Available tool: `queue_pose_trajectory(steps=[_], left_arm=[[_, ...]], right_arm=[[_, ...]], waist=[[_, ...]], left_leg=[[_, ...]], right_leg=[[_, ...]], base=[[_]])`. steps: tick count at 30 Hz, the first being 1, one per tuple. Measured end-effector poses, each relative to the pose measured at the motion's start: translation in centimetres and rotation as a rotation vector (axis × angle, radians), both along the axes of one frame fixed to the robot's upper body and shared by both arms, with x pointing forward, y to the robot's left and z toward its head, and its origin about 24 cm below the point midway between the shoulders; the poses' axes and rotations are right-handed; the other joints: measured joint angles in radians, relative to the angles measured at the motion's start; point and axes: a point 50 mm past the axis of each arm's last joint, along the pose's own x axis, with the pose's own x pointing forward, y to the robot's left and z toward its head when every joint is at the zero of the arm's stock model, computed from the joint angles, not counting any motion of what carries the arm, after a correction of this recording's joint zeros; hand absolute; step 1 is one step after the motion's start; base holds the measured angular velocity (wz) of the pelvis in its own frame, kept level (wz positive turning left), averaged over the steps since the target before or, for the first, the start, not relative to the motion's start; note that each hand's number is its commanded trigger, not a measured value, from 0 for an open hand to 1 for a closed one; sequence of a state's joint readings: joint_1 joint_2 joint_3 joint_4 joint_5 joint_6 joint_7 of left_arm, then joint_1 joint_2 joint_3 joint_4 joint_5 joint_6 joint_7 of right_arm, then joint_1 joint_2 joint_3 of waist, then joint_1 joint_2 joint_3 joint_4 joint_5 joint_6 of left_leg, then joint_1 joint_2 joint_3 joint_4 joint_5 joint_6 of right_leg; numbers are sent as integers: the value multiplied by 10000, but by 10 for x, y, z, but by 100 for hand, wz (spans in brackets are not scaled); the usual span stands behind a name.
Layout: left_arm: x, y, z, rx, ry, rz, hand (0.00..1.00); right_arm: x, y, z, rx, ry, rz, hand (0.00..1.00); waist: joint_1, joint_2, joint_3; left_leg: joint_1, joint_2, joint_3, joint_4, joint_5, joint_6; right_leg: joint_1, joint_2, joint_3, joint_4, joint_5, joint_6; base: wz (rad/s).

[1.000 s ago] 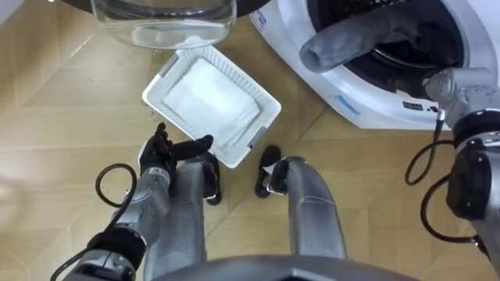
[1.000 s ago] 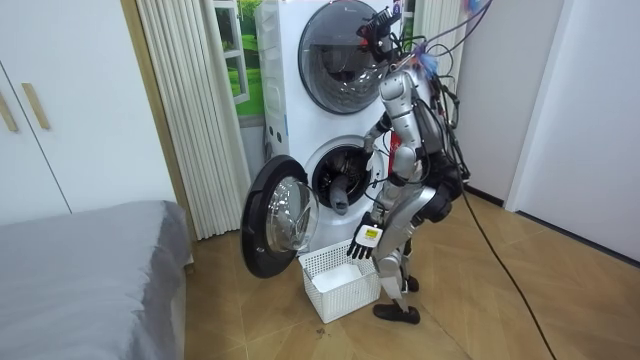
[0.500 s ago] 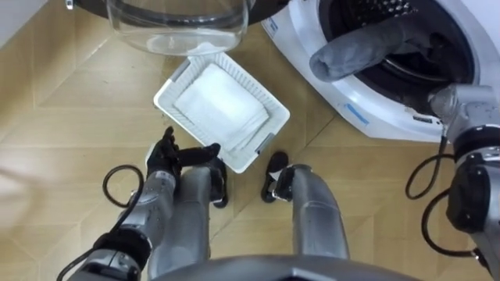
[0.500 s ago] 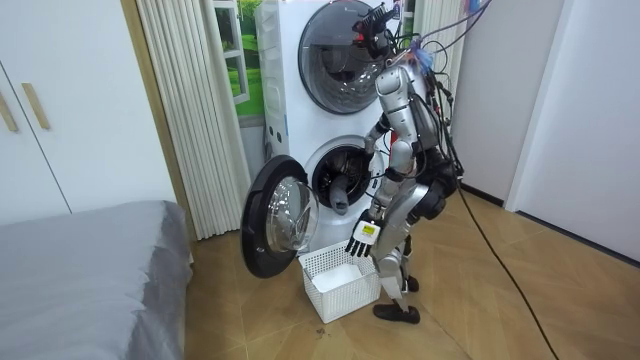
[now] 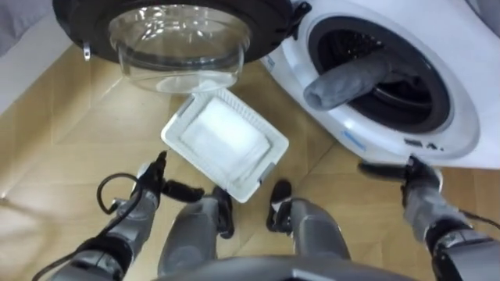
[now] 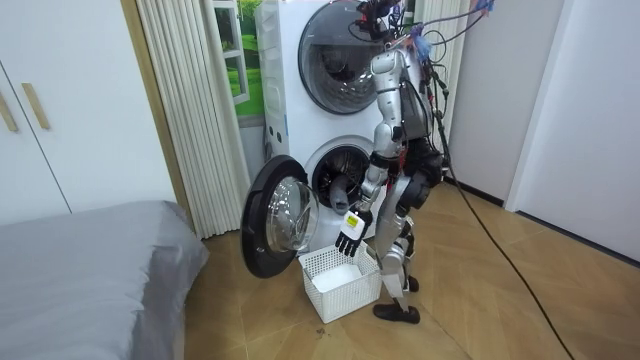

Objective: Put towel into washing machine

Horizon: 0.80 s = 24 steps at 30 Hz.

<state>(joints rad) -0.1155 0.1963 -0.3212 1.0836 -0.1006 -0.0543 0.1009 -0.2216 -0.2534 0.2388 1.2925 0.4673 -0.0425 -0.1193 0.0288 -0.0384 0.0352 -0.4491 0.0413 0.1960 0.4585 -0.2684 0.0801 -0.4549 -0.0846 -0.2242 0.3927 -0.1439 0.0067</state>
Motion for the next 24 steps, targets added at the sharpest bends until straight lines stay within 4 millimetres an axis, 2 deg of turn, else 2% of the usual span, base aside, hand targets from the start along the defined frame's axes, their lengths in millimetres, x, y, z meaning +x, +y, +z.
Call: queue_pose_trajectory(steps=[5, 7, 10, 12, 17, 19, 24], left_arm=[[-22, 1, -9, -27, 541, -145, 0], [-30, 3, -11, 15, 799, -221, 0], [-47, 8, -16, -87, 1253, 8, 0], [-58, 9, -19, -272, 1502, 275, 0], [-80, 18, -23, -533, 1950, 1119, 0], [-87, 19, -24, -573, 2054, 1389, 0], [-97, 22, -26, -633, 2264, 1910, 0]], right_arm=[[-28, 11, -14, 368, 917, 1488, 0], [-38, 12, -18, 385, 1276, 2035, 0], [-56, 15, -23, 633, 1760, 2444, 0], [-71, 17, -27, 917, 2081, 2411, 0], [-89, 26, -33, 1415, 2429, 2214, 0], [-94, 27, -35, 1545, 2546, 2184, 0], [-101, 29, -36, 1838, 2855, 2145, 0]], waist=[[-20, 256, -90], [-19, 271, -100], [-53, 228, -122], [-78, 135, -173], [-236, -107, -329], [-233, -145, -347], [-199, -117, -319]], left_leg=[[1257, -46, -5, -962, 152, -170], [1742, -80, -2, -1341, 227, -244], [2387, -128, 19, -1785, 346, -327], [2955, -174, 23, -2147, 430, -376], [3983, -171, 25, -2577, 438, -401], [4284, -173, 18, -2632, 437, -402], [4910, -187, -18, -2838, 432, -410]], right_leg=[[1187, 103, -245, -713, 3, -5], [1571, 149, -222, -905, 2, -4], [2104, 212, -258, -1198, 0, -4], [2613, 260, -258, -1482, -2, -1], [3750, 384, -217, -2127, -1, 1], [4085, 395, -210, -2280, 6, 13], [4669, 431, -95, -2422, 21, 61]], base=[[4], [0], [-1], [-4], [-1], [-2], [0]])
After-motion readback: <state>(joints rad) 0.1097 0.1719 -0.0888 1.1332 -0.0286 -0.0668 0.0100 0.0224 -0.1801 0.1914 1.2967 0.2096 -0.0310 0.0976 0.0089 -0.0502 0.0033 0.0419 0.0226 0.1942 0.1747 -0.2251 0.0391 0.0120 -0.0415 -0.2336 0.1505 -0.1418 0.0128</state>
